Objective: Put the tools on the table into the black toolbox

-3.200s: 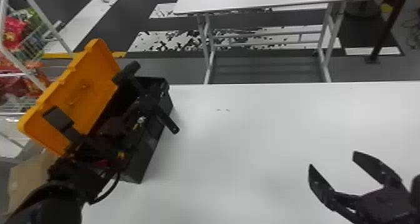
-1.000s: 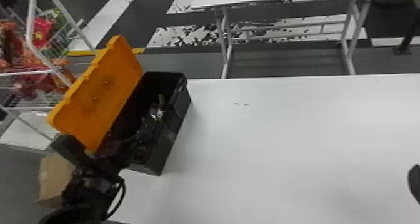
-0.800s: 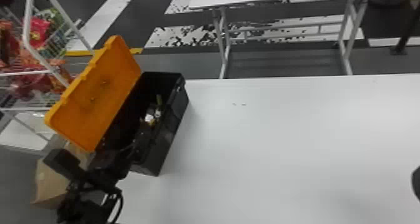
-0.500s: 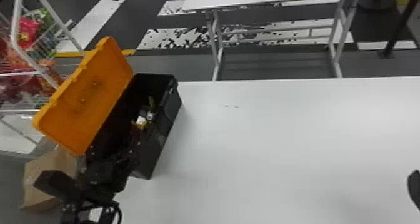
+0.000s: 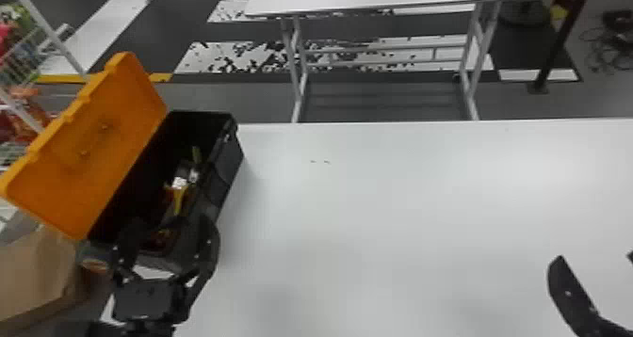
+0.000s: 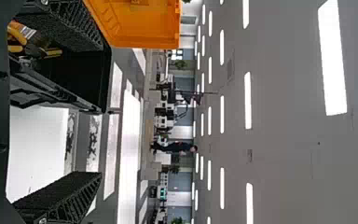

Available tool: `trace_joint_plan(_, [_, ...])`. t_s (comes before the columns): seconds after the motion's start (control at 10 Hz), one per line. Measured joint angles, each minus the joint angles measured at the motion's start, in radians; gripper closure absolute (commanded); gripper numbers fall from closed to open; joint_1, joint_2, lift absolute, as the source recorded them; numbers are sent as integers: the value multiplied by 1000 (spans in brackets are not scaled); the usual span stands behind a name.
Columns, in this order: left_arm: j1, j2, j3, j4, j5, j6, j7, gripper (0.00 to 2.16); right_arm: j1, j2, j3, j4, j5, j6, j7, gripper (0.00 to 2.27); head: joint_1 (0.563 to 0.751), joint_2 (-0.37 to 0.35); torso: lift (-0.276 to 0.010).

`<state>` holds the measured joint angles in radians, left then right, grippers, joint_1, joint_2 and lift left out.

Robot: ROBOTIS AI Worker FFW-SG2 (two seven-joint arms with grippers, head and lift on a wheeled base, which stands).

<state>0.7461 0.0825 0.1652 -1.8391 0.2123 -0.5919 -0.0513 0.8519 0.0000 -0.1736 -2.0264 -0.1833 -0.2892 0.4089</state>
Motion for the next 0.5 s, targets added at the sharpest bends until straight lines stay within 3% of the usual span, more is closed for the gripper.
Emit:
trace_joint_plan(0.2, [6, 8, -84, 40, -69, -95, 137, 33, 4, 0, 106, 57, 58, -137, -113, 144, 695, 190, -75])
trace_joint_plan(0.3, [8, 12, -120, 59, -99, -123, 176, 33, 4, 0, 148, 100, 86, -218, -159, 144, 695, 193, -75])
trace_joint_plan(0.5, [9, 21, -170, 98, -124, -177, 208, 33, 5, 0, 214, 196, 146, -390, -245, 144, 695, 197, -75])
